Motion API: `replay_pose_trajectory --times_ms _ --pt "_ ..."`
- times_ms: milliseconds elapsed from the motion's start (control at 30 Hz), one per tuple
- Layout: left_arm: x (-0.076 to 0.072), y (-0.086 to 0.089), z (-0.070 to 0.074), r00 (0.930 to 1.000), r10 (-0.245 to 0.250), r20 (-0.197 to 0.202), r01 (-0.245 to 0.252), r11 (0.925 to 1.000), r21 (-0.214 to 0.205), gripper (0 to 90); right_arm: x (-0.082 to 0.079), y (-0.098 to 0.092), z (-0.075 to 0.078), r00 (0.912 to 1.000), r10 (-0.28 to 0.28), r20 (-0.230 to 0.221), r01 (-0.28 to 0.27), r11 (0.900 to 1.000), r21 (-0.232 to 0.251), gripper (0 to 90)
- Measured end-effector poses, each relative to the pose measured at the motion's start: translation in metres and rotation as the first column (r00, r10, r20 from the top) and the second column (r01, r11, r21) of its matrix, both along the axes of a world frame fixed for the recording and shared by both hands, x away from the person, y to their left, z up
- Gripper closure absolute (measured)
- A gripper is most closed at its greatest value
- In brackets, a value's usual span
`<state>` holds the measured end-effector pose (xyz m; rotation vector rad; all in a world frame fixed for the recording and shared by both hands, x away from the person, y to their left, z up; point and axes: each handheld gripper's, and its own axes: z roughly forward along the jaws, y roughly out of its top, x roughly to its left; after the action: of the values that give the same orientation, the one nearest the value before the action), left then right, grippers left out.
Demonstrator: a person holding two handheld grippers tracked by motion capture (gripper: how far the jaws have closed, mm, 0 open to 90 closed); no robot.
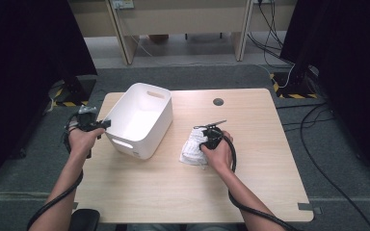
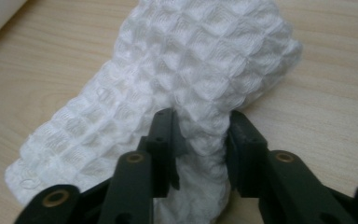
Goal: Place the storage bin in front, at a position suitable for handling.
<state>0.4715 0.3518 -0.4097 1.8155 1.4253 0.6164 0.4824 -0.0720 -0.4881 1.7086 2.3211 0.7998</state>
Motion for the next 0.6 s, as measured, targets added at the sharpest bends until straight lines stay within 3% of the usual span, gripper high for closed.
replay_pose_trajectory --times_ms 200,300,433,500,533,567,600 --pt "0.007 -0.007 0.001 0.9939 -0.11 -0.004 0.11 0.9939 0.009 81.0 0.001 -0.002 0.002 0.9992 0.04 -0.006 -0.04 0.9992 -0.003 79.0" --pt "0.011 -0.011 0.001 0.9864 -0.164 -0.006 0.164 0.9862 0.021 82.7 0.002 -0.007 0.005 0.998 0.057 -0.028 -0.057 0.9984 -0.002 81.0" --pt "0.018 -0.017 0.001 0.971 -0.239 -0.001 0.239 0.9708 0.016 83.7 -0.001 -0.02 0.014 0.9968 0.067 -0.042 -0.068 0.9975 -0.018 82.3" --pt "0.021 -0.022 0.001 0.9641 -0.264 0.025 0.263 0.9636 0.048 82.8 -0.005 -0.031 0.021 0.9968 0.065 -0.047 -0.066 0.9978 -0.013 82.6" --pt "0.022 -0.025 0.002 0.9636 -0.26 0.06 0.26 0.9655 0.021 79.4 -0.008 -0.039 0.027 0.9974 0.062 -0.038 -0.062 0.998 -0.012 82.6" --pt "0.022 -0.025 0.002 0.9636 -0.26 0.06 0.26 0.9655 0.021 72.1 -0.008 -0.039 0.027 0.9974 0.062 -0.038 -0.062 0.998 -0.012 82.6" --pt "0.019 -0.027 0.008 0.971 -0.215 0.105 0.217 0.9762 -0.008 63.4 -0.013 -0.053 0.035 0.9987 0.046 -0.021 -0.046 0.9989 0.006 82.7"
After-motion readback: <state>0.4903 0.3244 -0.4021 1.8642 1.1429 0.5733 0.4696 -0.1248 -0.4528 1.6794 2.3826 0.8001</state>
